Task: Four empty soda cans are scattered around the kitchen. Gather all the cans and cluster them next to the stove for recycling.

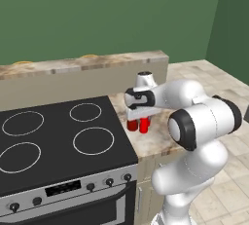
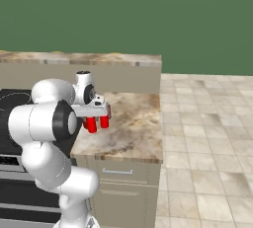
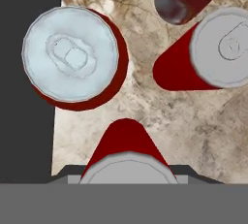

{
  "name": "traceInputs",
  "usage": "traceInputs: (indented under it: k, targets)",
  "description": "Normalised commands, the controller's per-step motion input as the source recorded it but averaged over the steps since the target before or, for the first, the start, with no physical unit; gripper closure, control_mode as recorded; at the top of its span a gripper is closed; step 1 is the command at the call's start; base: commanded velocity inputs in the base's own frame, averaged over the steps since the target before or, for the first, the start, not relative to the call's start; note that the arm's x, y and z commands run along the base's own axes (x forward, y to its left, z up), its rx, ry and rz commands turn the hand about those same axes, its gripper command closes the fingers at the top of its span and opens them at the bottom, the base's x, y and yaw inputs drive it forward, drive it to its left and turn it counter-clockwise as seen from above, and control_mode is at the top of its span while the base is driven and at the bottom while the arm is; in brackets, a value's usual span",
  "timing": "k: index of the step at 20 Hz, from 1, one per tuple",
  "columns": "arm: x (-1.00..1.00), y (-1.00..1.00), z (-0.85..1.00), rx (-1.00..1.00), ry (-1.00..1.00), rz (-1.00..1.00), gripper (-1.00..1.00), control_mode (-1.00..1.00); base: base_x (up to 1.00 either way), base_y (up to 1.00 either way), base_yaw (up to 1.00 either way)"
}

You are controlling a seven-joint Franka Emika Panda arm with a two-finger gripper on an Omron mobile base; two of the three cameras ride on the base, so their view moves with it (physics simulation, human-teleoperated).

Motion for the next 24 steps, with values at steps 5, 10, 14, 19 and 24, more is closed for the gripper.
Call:
traceInputs:
  k: [5, 10, 14, 19, 24]
  targets:
    - [0.17, -0.04, -0.26, 0.0, -0.03, 0.0, 1.0, -1.0, 0.0, 0.0, 0.0]
    - [0.1, -0.02, -0.17, 0.02, -0.1, 0.0, 1.0, -1.0, 0.0, 0.0, 0.0]
    - [0.07, -0.04, -0.18, 0.02, -0.1, 0.0, 1.0, -1.0, 0.0, 0.0, 0.0]
    - [0.01, -0.12, -0.19, 0.01, -0.03, 0.0, 1.0, -1.0, 0.0, 0.0, 0.0]
    - [0.08, -0.11, -0.16, 0.02, 0.0, 0.0, 1.0, -1.0, 0.0, 0.0, 0.0]
